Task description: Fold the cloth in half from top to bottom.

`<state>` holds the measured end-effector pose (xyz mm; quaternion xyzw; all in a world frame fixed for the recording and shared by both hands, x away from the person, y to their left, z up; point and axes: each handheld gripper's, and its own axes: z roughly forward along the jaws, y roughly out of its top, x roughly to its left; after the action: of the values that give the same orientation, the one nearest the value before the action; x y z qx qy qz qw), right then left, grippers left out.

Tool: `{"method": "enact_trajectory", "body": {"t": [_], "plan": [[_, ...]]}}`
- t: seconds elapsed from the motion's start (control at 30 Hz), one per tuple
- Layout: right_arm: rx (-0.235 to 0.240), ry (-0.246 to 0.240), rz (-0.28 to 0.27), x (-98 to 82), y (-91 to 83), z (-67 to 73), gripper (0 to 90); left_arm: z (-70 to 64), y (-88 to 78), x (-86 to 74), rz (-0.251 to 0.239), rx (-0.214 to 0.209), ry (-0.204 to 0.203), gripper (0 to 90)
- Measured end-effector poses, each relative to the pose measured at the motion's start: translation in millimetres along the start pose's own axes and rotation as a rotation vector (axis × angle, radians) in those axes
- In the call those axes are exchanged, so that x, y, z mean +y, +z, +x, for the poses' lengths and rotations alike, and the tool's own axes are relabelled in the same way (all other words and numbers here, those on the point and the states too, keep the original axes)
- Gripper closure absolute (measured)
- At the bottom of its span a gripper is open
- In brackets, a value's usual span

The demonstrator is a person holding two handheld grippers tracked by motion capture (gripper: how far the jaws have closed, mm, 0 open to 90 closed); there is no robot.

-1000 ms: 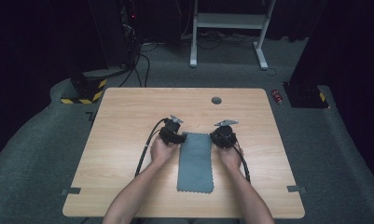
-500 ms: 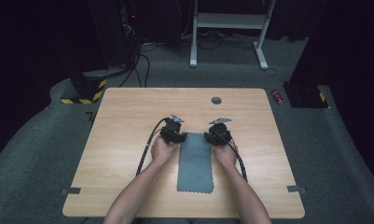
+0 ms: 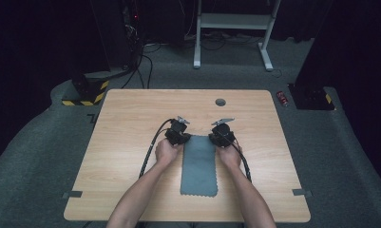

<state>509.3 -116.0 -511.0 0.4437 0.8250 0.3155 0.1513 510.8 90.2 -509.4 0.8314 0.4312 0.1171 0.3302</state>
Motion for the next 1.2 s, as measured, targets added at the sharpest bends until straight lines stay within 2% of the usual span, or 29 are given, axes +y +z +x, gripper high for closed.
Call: {"method": "enact_trajectory", "body": {"t": [0.1, 0.33, 0.53, 0.63, 0.87, 0.97, 1.07, 1.2], "plan": [[0.002, -0.001, -0.006, 0.0, -2.5, 0.6, 88.8, 2.2, -1.2, -0.5, 0.0, -0.016, -0.002, 88.8], [0.007, -0.024, -0.044, 3.6, -17.6, 0.9, 89.2, 4.2, -9.1, 3.7, -0.037, -0.049, -0.013, 88.9], [0.006, -0.012, -0.07, 6.2, -26.8, -2.2, 89.3, 3.1, -20.5, 13.6, -0.072, -0.06, 0.009, 88.9], [0.006, -0.004, -0.083, 7.5, -30.2, -4.4, 89.4, 3.8, -25.0, 17.8, -0.104, -0.066, 0.001, 88.8], [-0.011, -0.019, -0.107, 26.0, -43.5, -7.8, 89.4, 8.1, -34.4, 30.8, -0.147, -0.071, -0.007, 88.8], [-0.01, -0.021, -0.122, 27.6, -47.3, -7.0, 89.4, 8.6, -36.9, 30.8, -0.143, -0.08, -0.006, 88.8], [-0.013, -0.041, -0.109, 23.6, -47.0, -3.7, 89.4, 6.0, -36.8, 26.7, -0.136, -0.092, 0.003, 88.8], [0.002, -0.038, -0.108, 15.9, -46.3, -1.2, 89.4, 2.8, -36.2, 20.3, -0.116, -0.096, 0.035, 88.8]]}}
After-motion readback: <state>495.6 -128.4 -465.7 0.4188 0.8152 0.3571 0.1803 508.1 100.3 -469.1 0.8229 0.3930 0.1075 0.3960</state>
